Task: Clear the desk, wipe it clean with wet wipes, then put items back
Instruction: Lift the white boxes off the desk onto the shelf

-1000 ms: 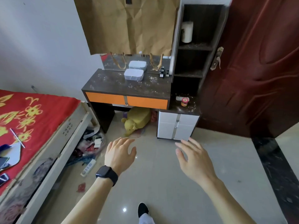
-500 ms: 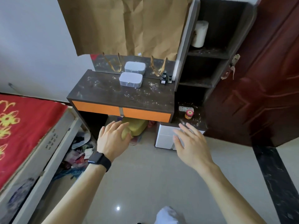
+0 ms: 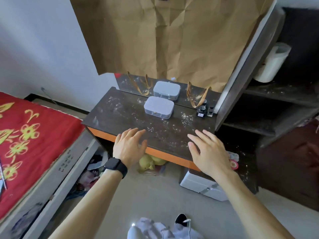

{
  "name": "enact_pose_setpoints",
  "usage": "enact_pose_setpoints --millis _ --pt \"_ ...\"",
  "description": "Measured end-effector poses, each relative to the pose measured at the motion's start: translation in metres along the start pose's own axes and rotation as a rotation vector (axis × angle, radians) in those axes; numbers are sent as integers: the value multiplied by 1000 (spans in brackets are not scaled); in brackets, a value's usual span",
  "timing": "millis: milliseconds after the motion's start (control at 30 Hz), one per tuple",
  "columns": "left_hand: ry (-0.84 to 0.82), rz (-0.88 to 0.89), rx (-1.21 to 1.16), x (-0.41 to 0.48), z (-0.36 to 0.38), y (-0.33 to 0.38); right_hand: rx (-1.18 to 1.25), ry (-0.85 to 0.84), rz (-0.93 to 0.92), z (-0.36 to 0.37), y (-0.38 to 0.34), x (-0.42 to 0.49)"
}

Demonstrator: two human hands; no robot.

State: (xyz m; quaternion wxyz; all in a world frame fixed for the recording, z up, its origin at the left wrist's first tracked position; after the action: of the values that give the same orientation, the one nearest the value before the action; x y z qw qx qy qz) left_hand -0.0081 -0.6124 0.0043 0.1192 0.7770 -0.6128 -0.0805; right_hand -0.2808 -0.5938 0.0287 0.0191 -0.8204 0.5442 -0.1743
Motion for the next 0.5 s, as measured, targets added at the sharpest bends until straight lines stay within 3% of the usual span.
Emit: enact_pose_setpoints --millis 267,500 --pt "-117 -38 100 99 51 -15 7 -204 3 80 40 94" --pt "-349 -25 163 196 119 -44 19 -416 133 159 58 156"
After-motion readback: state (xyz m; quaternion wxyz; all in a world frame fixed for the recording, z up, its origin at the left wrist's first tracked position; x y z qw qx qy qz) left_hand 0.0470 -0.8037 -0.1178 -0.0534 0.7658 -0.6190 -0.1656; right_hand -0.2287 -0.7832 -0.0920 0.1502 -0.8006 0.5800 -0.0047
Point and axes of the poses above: each hand's wrist, its own x-axis towards the middle knuckle, its own z-axis out of the palm, y = z × x, the point moved 7 cm from there along x, towards the middle knuckle, and after that the axes turned 13 degrees about -z, right-handed, at the moved point
